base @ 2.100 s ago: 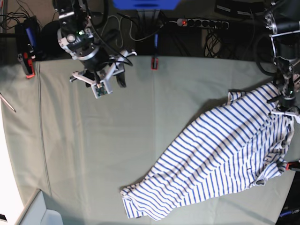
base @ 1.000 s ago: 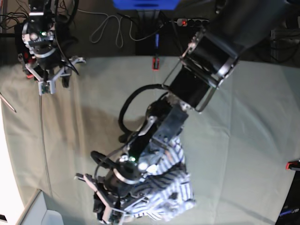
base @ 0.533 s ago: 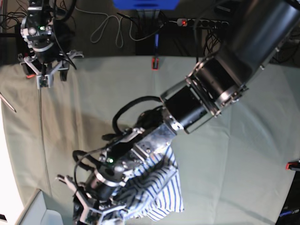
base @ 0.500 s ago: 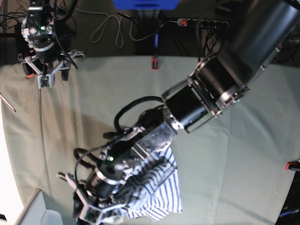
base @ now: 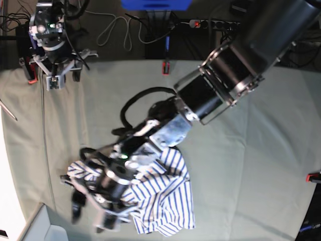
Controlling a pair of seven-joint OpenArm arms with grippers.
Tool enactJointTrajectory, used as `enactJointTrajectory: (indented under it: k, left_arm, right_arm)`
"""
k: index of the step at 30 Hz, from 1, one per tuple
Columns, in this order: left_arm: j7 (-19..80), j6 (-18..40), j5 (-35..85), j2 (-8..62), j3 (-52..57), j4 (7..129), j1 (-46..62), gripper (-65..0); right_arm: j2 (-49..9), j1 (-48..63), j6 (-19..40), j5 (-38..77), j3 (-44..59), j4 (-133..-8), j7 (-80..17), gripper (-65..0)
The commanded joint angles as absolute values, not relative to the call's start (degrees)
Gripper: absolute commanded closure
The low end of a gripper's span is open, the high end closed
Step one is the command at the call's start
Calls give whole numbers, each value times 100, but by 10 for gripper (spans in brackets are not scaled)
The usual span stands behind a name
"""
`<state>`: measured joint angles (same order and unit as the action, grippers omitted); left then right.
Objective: Layout the t-shirt on the table in an organized manner, then fold the t-shirt properly
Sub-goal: 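Reach the left gripper across and grasp the shirt's bunched end, then hand the shirt end to the right gripper and grasp another part with left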
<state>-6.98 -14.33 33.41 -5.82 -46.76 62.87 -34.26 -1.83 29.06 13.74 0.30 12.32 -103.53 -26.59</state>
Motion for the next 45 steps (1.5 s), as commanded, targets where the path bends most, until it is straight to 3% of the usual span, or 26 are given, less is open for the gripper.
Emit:
enactJointTrajectory:
  k: [1,6,10,16,26,36,39,43,45]
  left_arm:
    - [-787,-1534,3336,-286,-4365,6413,-3363,-348]
    - [-743,-1534,3380,831,-2941,6826,-2422,-348]
    - [-734,-1534,3380,1578,-2097,7231,-1578,-351]
    - [-734,-1525,3389,2316,-1051,7723,-215,-351]
    - [-734,-1525,3389,2378,312,8462,1420,-351]
    - [-778,-1525,3389,2360,567,8444,1895,-351]
    - [-778,-1525,3389,2378,576,8444,1903,-351]
    - [-778,-1525,3389,2360,752,8453,1895,-351]
    - [-778,-1525,3389,2360,778,8453,1868,-351]
  right_arm:
    - [-242,2809,1473,40,1270,-10571,-2457,-249]
    - [-251,2299,1473,40,989,-10633,-2457,-252]
    - [-251,1684,1473,40,708,-10501,-2466,-312]
    - [-295,321,1473,-145,31,-9508,-2738,-342]
    - [-286,-1710,1446,-875,-760,-7090,-2826,-349]
    - [-303,-2545,1446,-884,-778,-5103,-1763,-342]
    - [-400,-2589,1446,-884,-778,-4831,-1552,-275]
    - [-409,-2527,1437,-884,-716,-5095,-1552,-31]
    - [-453,-2281,1429,-884,-673,-5534,-1569,0]
